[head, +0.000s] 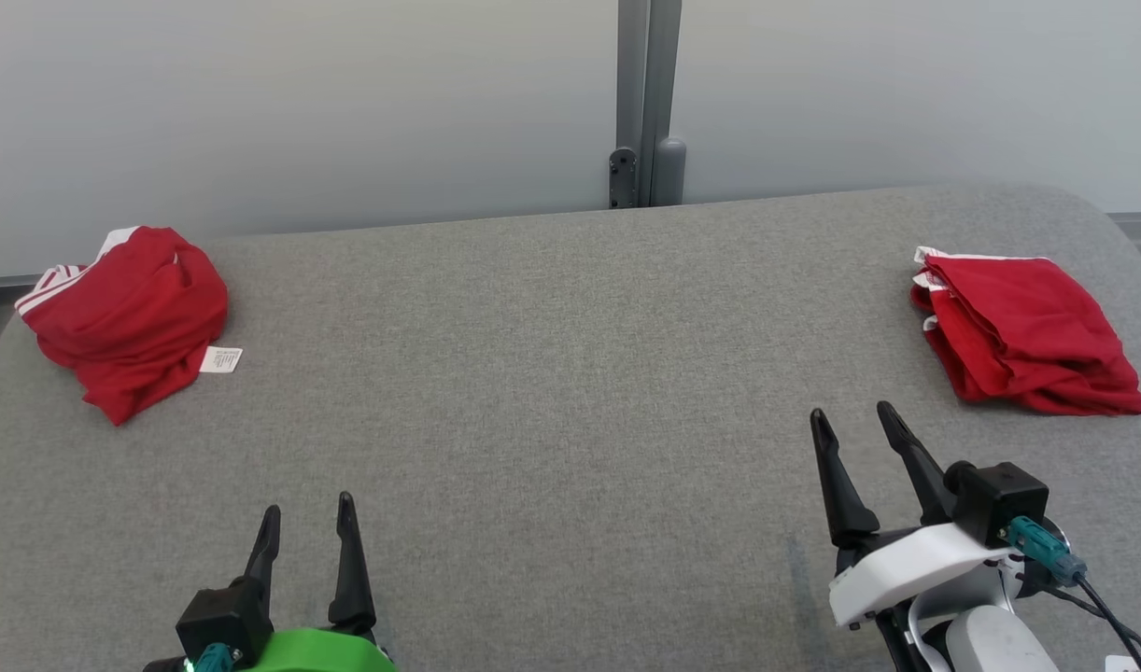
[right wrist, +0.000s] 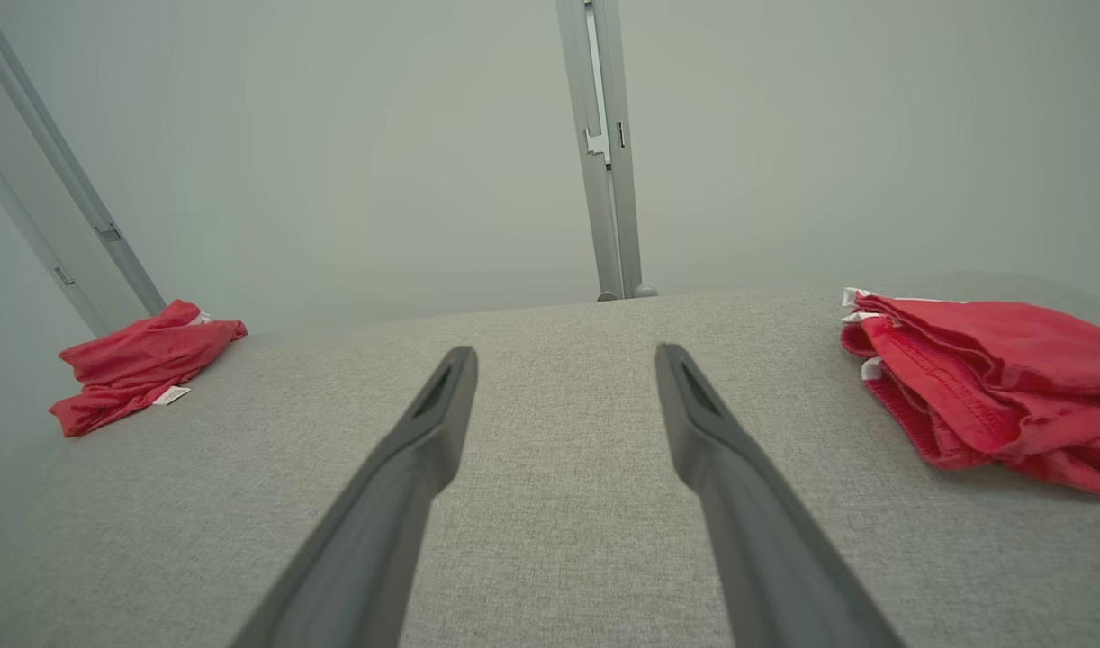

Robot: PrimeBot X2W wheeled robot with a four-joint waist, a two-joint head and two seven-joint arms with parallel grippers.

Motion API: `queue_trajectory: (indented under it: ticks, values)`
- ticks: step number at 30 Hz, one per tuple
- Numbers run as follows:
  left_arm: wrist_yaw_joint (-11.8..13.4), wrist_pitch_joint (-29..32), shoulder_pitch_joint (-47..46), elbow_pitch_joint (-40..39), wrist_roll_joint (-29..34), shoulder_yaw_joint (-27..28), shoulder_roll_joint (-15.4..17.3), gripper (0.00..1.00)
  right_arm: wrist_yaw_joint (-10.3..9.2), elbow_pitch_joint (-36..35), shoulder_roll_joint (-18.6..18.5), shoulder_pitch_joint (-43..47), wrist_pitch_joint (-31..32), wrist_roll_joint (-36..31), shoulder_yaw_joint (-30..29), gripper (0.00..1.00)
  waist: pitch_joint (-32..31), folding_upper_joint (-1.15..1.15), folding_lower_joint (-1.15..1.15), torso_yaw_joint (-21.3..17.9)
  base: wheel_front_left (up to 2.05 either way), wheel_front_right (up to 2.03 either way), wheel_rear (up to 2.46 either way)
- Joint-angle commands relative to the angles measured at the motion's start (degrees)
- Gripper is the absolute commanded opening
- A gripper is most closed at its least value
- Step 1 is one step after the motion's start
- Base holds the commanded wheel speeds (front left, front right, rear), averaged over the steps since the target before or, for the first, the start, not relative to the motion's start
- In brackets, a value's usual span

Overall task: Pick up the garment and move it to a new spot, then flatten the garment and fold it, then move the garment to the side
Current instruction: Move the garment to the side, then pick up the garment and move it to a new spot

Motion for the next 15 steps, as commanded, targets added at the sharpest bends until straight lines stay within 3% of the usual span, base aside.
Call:
queue_trajectory:
  ticks: [1,15]
  values:
    - [-0.21,-0.16,-0.43,0.14,0.48,0.1,-0.05,1.0,0.0,-0.36,-0.09,0.43,-0.24,0.23,0.19,1.0,0.02,0.0,0.0,0.03,0.0,0.0,0.0]
    - [-1.0,-0.16,-0.47,0.01,0.89,0.76,-0.57,1.0,0.0,-0.3,-0.08,0.74,-0.05,0.06,-0.08,1.0,0.24,0.0,0.0,0.31,0.0,0.0,0.0]
